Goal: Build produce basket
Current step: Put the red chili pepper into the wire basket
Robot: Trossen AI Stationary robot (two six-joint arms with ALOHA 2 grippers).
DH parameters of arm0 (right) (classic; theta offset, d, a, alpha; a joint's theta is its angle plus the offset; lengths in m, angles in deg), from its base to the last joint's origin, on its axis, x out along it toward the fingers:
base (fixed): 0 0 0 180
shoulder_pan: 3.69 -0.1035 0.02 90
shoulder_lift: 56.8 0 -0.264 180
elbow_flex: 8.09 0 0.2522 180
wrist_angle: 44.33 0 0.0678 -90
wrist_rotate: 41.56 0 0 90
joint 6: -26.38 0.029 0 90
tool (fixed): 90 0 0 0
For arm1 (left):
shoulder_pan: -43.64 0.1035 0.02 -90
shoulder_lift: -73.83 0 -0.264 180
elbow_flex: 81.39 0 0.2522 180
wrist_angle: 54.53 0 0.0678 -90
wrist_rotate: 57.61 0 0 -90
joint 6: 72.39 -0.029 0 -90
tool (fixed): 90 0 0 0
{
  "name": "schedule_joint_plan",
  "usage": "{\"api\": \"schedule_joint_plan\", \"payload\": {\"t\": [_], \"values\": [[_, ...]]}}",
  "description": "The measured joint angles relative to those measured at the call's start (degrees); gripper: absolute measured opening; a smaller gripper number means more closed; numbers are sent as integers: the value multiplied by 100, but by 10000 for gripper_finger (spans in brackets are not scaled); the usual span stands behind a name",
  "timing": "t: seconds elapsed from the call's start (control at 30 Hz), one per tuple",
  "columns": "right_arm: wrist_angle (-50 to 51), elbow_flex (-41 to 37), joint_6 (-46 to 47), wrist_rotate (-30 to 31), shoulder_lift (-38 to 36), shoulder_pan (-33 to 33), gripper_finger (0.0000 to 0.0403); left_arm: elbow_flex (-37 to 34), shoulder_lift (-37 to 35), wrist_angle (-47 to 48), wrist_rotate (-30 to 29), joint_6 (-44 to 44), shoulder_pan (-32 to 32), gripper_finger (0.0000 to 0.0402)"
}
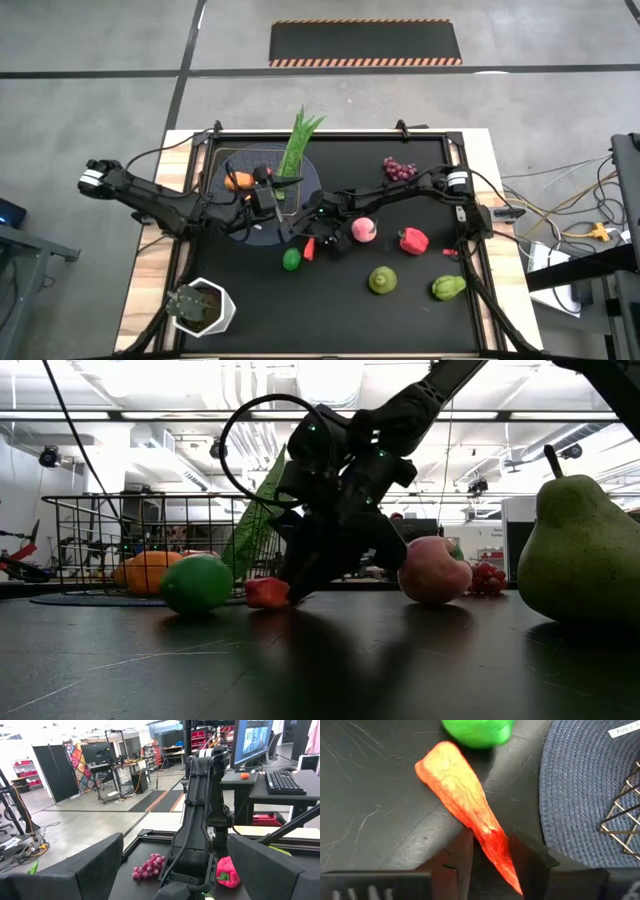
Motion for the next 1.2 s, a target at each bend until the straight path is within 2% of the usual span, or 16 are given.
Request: {"api": "schedule_joint_plan", "payload": {"t": [0.27,0.43,0.63,0.83,1.03,1.1,1.2], "values": [[132,-7,-210,-17,-30,-18,52,0,-2,-4,0,9,0,338],[696,-21,-402,7,-265,-18,21,0,-2,-12,0,24,0,338],[1490,-26,-393,10,-858,-18,13,-2,-2,0,0,50,0,338],[1510,-436,-2,-104,-1441,-16,13,-20,50,11,7,61,0,338],[-139,-1487,710,-208,-2190,-36,13,-24,154,-7,59,49,-11,338],[-1121,-1991,1023,-185,-2502,-42,13,-33,168,45,89,34,-11,338],[-3109,-2799,1729,-108,-2914,-41,13,-39,203,75,162,31,-11,338]]}}
